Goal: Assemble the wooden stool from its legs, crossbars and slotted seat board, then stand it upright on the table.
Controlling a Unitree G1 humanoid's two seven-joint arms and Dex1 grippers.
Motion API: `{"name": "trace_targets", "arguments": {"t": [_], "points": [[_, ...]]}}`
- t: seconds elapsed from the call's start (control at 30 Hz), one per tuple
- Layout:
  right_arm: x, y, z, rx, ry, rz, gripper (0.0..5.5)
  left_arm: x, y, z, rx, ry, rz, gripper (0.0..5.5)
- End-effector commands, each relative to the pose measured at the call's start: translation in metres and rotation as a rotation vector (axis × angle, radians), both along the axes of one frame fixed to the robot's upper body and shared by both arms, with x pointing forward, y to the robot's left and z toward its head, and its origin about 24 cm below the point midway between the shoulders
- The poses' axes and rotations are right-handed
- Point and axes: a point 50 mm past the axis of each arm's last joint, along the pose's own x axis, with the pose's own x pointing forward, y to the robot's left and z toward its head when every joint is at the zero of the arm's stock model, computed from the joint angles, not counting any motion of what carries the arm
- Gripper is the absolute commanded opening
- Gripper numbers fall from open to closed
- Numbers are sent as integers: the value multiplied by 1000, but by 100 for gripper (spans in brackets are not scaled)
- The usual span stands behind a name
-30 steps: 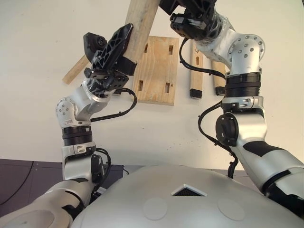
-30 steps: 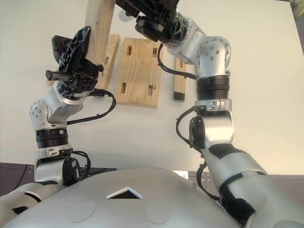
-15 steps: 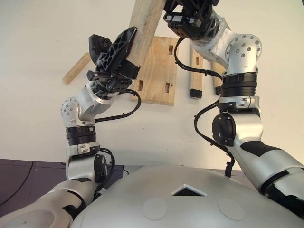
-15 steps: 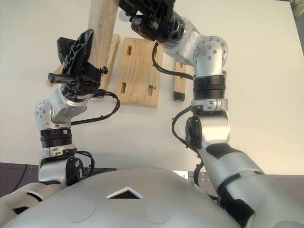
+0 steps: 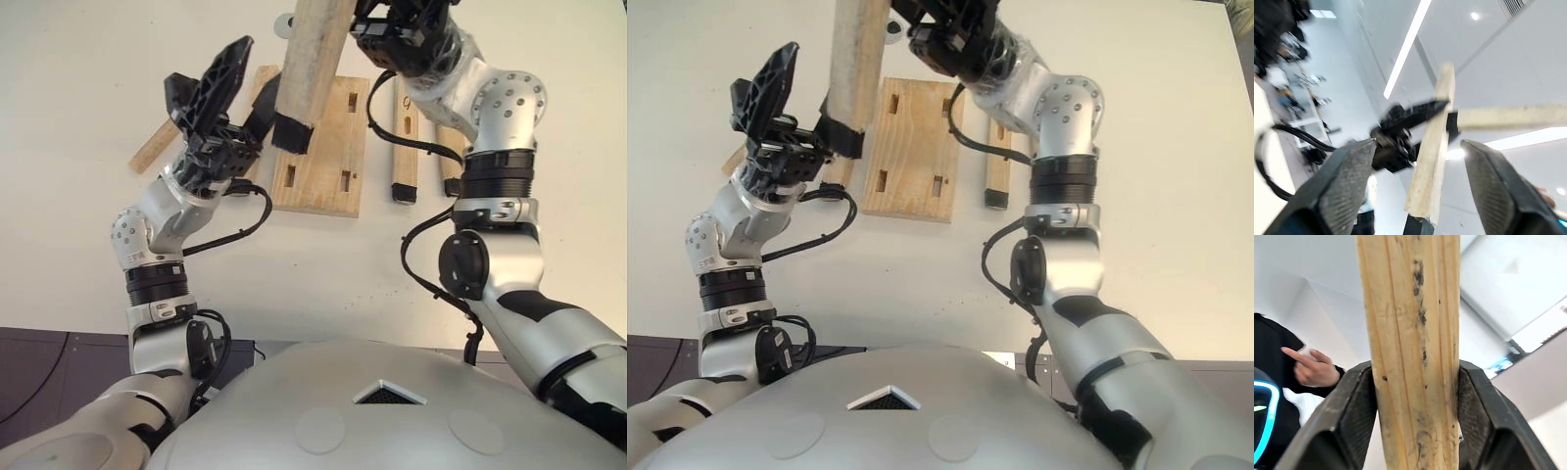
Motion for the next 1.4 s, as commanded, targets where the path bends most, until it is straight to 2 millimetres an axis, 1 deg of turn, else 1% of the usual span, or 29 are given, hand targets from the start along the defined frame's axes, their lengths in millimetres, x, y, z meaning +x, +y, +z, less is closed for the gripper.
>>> {"name": "trace_targets", "arguments": {"t": [0.03,0.07,0.13,0.2,0.3,0.4,0.47,0.6,0.7,0.83,1.03,1.13,1.27,1.33,1.4], "points": [[0,-16,-9,-184,-86,-181,218,17,36,-7,136,56,268,331],[-2,-21,-13,-242,-117,-254,218,21,45,-7,175,53,358,331],[-9,-26,-21,-318,-162,-357,218,25,56,-8,226,41,471,331],[-19,-30,-31,-394,-207,-472,218,25,61,-7,268,19,532,331],[-30,-36,-38,-459,-257,-635,217,28,72,-5,356,-9,657,331],[-40,-41,-46,-503,-284,-701,217,35,89,-6,564,-9,899,331],[-47,-45,-56,-542,-281,-701,217,36,93,-6,620,-18,996,331],[-54,-48,-66,-578,-286,-686,217,36,86,-14,658,-19,1024,331],[-53,-44,-73,-581,-281,-690,217,37,80,-17,666,-23,1018,331],[-52,-37,-76,-578,-291,-685,217,38,76,-22,673,-5,998,331],[-54,-33,-90,-626,-311,-657,217,35,79,-33,677,49,996,331],[-55,-32,-99,-654,-318,-649,217,35,79,-33,674,47,1001,331],[-58,-33,-115,-711,-351,-638,217,35,70,-27,687,-2,989,331],[-58,-36,-118,-725,-368,-638,217,35,69,-27,687,-2,985,331],[-56,-40,-116,-736,-397,-648,217,33,69,-29,681,13,983,331]]}}
